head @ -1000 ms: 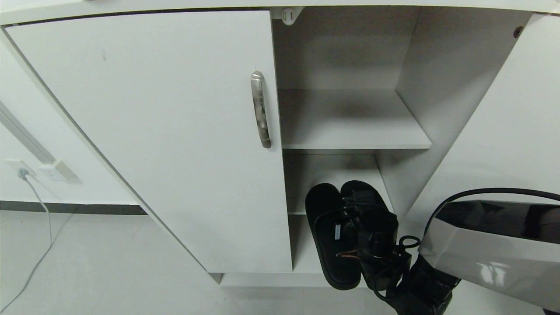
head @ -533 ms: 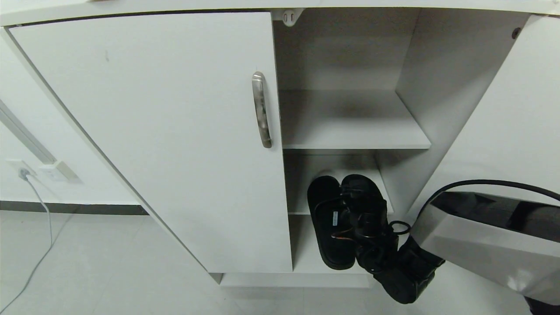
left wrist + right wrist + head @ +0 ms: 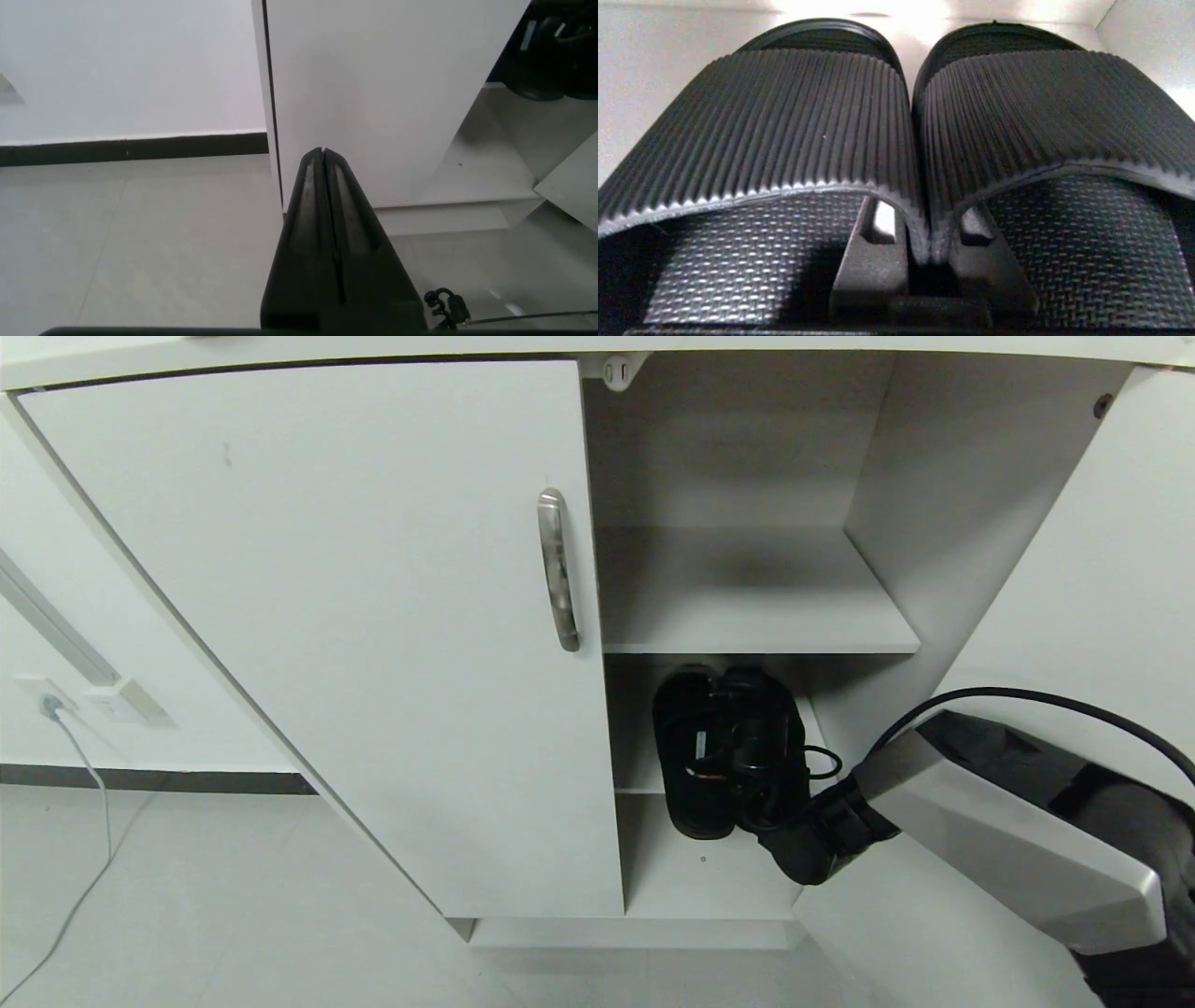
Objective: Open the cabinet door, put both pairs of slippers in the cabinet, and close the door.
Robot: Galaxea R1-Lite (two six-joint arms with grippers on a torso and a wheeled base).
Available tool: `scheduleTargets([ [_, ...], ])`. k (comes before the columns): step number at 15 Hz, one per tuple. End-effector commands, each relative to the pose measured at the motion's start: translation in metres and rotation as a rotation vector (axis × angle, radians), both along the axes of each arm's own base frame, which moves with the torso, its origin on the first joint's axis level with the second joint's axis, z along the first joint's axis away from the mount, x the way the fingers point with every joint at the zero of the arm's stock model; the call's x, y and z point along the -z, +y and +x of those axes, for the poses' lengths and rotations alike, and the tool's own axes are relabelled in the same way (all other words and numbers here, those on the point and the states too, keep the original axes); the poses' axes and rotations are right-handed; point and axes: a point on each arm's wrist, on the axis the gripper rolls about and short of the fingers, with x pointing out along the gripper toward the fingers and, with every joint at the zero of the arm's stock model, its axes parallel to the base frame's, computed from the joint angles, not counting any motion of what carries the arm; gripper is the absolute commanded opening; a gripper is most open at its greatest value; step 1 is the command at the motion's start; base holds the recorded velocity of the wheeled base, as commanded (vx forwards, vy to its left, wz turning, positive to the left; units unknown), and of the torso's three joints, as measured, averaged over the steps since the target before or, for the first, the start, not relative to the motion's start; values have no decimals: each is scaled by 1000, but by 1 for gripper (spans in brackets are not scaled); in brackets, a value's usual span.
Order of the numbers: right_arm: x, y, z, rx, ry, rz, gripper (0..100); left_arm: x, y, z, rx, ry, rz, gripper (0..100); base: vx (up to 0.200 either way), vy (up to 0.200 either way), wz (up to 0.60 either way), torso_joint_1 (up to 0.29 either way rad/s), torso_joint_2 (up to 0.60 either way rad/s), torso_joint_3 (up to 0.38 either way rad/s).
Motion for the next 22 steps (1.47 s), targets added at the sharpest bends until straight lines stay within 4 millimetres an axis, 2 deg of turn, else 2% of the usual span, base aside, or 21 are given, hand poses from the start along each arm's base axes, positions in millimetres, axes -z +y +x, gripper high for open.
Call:
scheduleTargets([
  [1,-1,2,14,12,-10,6,0,0,0,0,0,2,0,0,0,0,0,0,0,0],
  [7,-6,2,32,32,-16,11,0,0,0,0,0,2,0,0,0,0,0,0,0,0],
  [16,0,1,38,40,-5,3,0,0,0,0,0,2,0,0,0,0,0,0,0,0],
  [17,0,1,38,40,-5,3,100,0,0,0,0,2,0,0,0,0,0,0,0,0],
  [22,3,-2,32,41,17,-10,100,0,0,0,0,2,0,0,0,0,0,0,0,0],
])
